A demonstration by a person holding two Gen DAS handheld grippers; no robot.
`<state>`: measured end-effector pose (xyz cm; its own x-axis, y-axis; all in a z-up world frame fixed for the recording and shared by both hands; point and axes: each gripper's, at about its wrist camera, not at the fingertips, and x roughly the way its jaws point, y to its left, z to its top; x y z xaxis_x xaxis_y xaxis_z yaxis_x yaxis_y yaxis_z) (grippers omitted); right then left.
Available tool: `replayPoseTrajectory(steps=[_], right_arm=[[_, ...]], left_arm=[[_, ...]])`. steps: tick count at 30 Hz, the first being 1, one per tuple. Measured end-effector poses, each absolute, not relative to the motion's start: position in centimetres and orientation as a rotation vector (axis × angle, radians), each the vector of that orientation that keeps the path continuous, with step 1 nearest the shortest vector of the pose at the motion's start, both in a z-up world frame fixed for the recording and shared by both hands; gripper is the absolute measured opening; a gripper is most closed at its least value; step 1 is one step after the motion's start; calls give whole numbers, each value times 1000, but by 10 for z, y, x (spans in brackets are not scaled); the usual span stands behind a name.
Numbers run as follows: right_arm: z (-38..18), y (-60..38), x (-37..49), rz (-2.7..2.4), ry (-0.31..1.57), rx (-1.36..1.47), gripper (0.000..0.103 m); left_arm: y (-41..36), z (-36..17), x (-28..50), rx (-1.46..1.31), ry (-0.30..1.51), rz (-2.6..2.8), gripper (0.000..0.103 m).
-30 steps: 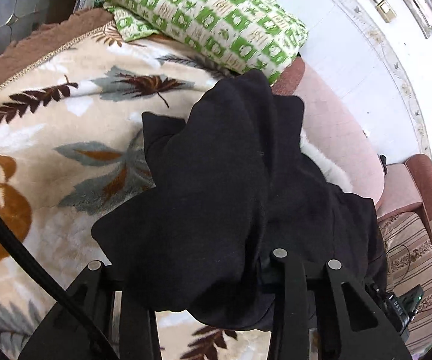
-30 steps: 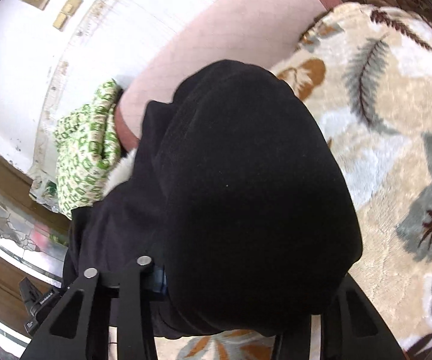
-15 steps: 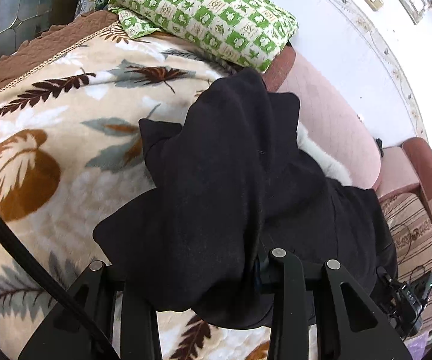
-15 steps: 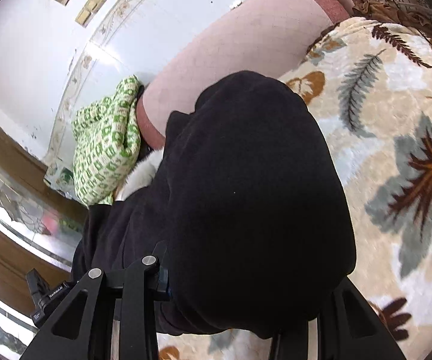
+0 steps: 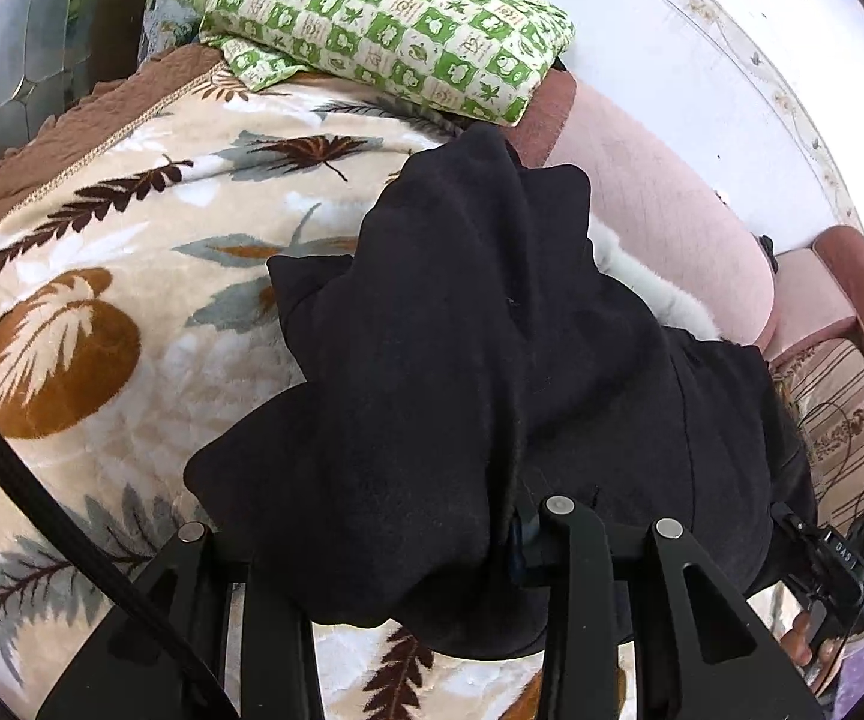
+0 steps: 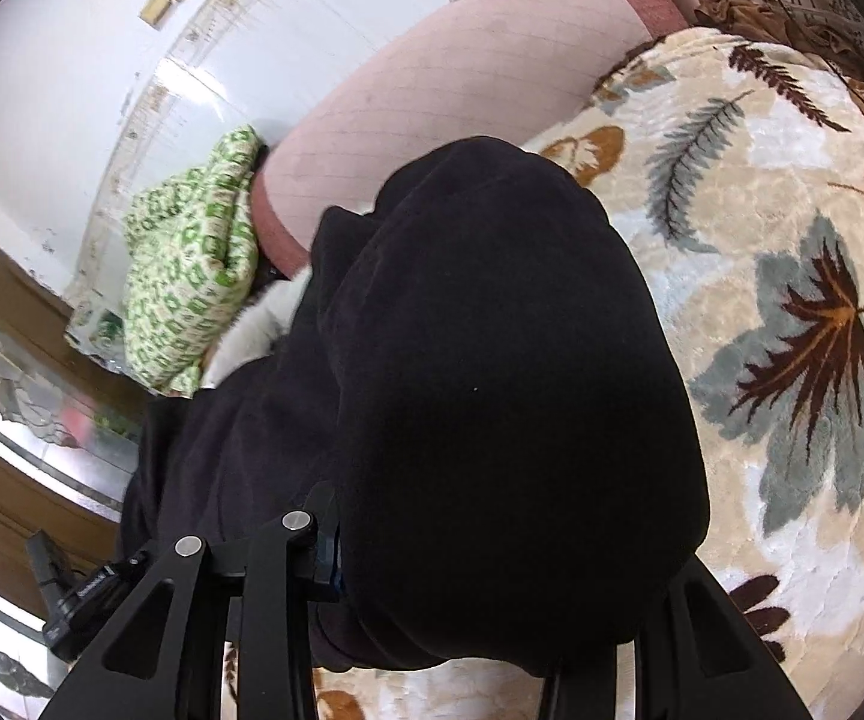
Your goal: Fold large clothes
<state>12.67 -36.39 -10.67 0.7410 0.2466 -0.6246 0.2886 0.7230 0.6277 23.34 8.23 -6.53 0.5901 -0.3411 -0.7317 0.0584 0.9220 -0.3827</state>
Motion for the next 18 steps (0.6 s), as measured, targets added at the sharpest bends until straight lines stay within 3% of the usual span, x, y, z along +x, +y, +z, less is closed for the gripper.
replayPoseTrajectory(steps=[18], right_arm=[[-104,-357,124,-109,808,755,48]], left_arm=[[84,-57,220,-345,947,-229,38]])
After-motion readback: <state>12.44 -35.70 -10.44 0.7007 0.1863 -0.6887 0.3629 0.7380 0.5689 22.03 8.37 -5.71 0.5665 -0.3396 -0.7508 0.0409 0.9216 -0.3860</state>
